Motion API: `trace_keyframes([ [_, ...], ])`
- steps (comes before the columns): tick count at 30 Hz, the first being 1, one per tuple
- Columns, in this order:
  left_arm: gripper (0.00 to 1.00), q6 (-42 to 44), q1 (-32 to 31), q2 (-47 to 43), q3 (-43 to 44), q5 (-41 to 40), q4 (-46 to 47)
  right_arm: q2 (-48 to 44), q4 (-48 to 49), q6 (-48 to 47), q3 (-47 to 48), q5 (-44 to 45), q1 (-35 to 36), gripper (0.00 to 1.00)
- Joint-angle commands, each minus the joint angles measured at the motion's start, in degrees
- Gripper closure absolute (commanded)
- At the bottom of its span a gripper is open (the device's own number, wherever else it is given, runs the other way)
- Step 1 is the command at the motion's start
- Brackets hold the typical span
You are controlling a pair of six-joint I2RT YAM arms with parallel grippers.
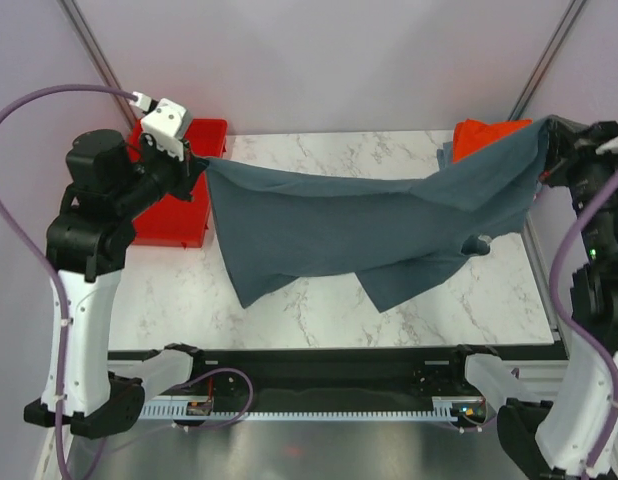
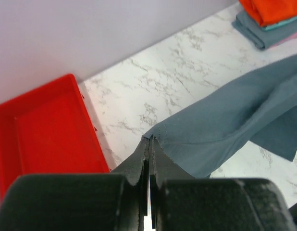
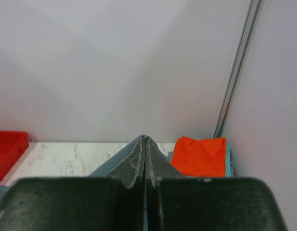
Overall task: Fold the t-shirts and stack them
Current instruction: Flatten the tshirt out
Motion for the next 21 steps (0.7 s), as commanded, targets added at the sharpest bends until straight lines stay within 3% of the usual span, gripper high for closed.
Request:
trace_keyframes([
  [1, 0.98, 2.2, 0.0, -2.6, 5.0, 0.0, -1.8, -2.8, -4.0, 1.5, 2.3, 2.0, 0.0, 1.00],
  [6, 0.98, 8.0, 0.0, -10.5, 7.8, 7.5, -2.0, -8.4, -7.5, 0.7, 8.6, 0.7, -0.1, 1.00],
  [13, 0.98, 5.4, 0.1, -19.1, 9.2, 8.0, 3.9, -11.4, -10.4, -0.8, 20.3, 1.9, 0.1, 1.00],
  [16, 0.98, 5.1, 0.2, -20.2, 11.8, 7.7, 6.2, -10.3, -12.0, -2.2, 29.6, 3.0, 0.0, 1.00],
  [21, 0.98, 3.7, 0.8, -18.8, 18.4, 6.4, 5.7, -9.5, -11.3, -5.9, 34.0, 4.7, 0.0, 1.00],
])
